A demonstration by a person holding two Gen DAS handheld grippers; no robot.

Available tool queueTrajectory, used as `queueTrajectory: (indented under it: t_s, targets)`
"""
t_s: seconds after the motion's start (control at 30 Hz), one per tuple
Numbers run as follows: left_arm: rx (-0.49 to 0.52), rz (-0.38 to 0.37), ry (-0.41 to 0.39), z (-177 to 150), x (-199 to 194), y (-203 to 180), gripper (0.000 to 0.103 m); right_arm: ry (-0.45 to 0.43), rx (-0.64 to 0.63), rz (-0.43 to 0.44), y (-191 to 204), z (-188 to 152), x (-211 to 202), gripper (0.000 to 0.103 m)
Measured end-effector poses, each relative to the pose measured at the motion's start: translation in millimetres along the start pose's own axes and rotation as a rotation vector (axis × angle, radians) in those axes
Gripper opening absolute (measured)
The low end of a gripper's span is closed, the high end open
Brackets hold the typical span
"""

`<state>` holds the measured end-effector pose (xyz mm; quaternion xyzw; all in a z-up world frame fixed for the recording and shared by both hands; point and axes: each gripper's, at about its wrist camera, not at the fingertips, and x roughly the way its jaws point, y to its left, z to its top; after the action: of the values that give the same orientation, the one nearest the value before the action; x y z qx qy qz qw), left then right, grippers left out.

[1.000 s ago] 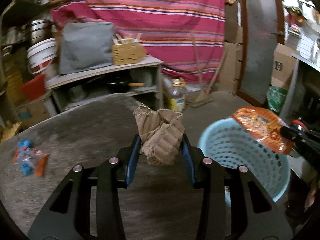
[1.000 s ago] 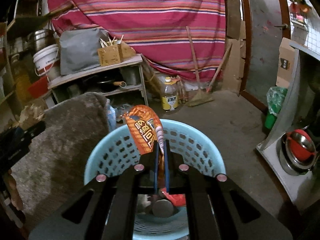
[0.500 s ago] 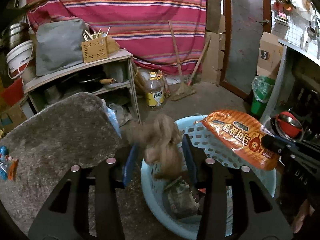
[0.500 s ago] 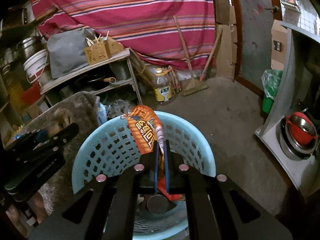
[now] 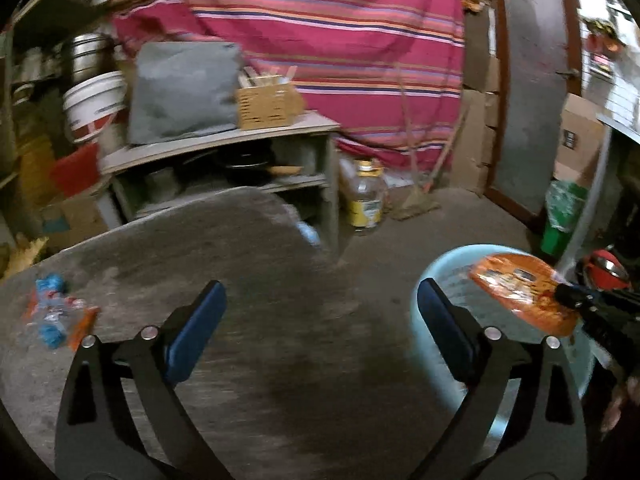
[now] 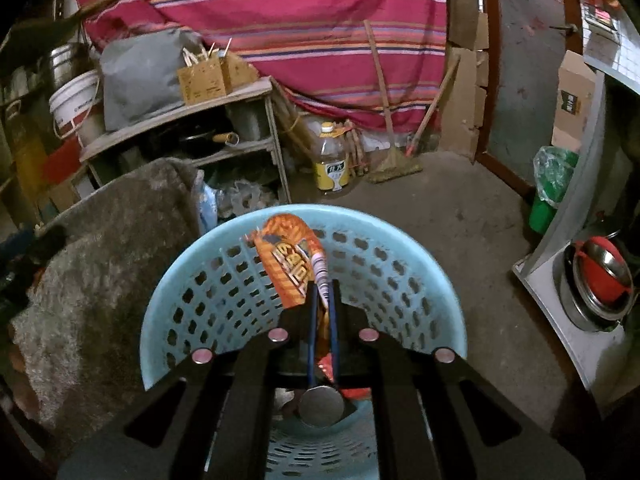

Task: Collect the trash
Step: 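Open the right tool to drop the orange snack bag into the basket, then move both tools back toward the blue plastic bag and clear wrapper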

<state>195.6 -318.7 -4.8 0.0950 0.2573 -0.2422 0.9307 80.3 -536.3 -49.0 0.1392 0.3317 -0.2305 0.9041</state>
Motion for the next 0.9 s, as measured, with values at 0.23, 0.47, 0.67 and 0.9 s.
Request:
queueTrajectory:
  t_s: [0.23,0.47,0.67,0.9]
  targets:
    - [-0.024,0.172,-0.018,-8.3,-16.8,96.0,0.096,0.025,-0.069,-0.089,33.0,1.1,10.8,0.074]
    - [-0.148,0.311,-0.01,-18.3,-30.0,199.6,0.096,-0.018,-0.104,-0.054,84.8,8.2,8.2,0.074]
    - [-0.209,0.397,0.018,-31.3,-41.4,266.8,0.096,-0.055,-0.129,0.064,149.0,11.5,2.7,0.074]
    - [-0.263,0.471,0.049,-51.1,-52.6,329.0,0.096,-0.059,-0.217,0.193,239.6,2.9,2.5,0.075]
